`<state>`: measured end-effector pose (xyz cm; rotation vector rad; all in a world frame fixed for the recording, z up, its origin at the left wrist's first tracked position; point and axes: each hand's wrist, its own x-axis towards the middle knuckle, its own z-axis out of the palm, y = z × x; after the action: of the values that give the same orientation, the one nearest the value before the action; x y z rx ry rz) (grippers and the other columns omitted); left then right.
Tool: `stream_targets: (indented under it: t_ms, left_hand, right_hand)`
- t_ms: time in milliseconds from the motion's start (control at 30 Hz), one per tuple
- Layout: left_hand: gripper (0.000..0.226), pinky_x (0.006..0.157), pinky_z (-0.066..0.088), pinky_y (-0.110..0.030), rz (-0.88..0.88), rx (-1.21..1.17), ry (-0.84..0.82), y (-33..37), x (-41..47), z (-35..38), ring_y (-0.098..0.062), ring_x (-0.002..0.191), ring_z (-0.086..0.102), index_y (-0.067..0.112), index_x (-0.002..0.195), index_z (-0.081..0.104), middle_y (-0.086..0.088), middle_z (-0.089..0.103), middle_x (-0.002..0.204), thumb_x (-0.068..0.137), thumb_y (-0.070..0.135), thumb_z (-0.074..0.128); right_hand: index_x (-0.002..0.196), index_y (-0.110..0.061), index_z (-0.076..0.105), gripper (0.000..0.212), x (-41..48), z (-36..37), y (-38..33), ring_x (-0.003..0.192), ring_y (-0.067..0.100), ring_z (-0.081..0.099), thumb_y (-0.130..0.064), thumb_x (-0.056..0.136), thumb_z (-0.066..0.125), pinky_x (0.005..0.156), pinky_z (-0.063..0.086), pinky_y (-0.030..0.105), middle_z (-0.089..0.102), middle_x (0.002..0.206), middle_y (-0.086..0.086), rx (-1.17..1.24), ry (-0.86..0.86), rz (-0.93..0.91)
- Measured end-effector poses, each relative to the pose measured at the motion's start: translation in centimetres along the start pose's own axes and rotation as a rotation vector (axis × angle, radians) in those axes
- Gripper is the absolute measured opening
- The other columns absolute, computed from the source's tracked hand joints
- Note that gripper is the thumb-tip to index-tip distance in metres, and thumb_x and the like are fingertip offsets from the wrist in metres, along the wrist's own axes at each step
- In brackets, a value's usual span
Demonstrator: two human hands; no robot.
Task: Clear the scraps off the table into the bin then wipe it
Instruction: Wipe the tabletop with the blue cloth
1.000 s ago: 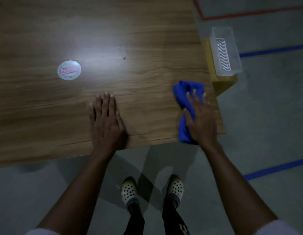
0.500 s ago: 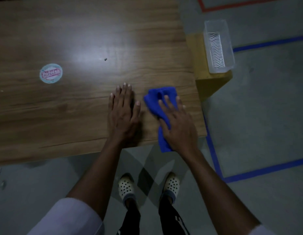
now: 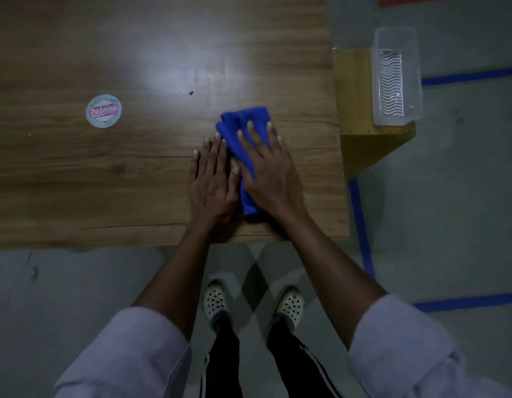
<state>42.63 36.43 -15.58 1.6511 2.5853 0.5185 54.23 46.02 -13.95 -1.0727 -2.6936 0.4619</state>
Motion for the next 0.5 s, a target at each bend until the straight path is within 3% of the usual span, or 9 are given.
stream_targets:
  t_ms: [200, 367, 500]
  left_hand:
    - [0.064, 0.127, 0.013, -0.048, -0.001, 0.011, -0.017, 0.6, -0.1, -0.2, -0.021, 0.157, 0.012, 0.008, 0.16, 0.025, -0.01, 0.019, 0.169, 0.104, 0.038, 0.03]
    - [0.065, 0.128, 0.011, -0.046, -0.023, -0.004, 0.008, 0.7, 0.0, -0.1, -0.02, 0.158, 0.011, 0.008, 0.16, 0.025, -0.009, 0.019, 0.169, 0.103, 0.037, 0.035]
    - [0.065, 0.127, 0.013, -0.047, -0.019, -0.036, 0.014, 0.8, 0.0, -0.3, -0.02, 0.158, 0.011, 0.008, 0.16, 0.025, -0.009, 0.019, 0.169, 0.103, 0.035, 0.039]
  right_hand:
    - [0.16, -0.024, 0.024, 0.063, -6.5, -2.4, 5.2, 0.157, 0.025, 0.002, -0.037, 0.101, 0.044, 0.125, 0.018, 0.046, 0.014, 0.169, -0.005, 0.007, -0.013, 0.092]
    - [0.158, -0.019, 0.032, 0.059, -2.6, -2.3, 7.0, 0.155, 0.032, 0.012, -0.036, 0.102, 0.043, 0.126, 0.013, 0.045, 0.024, 0.166, 0.001, -0.004, 0.086, 0.2]
    - [0.159, -0.019, 0.029, 0.06, 2.5, -2.1, 6.3, 0.155, 0.034, 0.013, -0.041, 0.102, 0.036, 0.125, 0.015, 0.047, 0.022, 0.167, 0.001, -0.052, 0.093, 0.305]
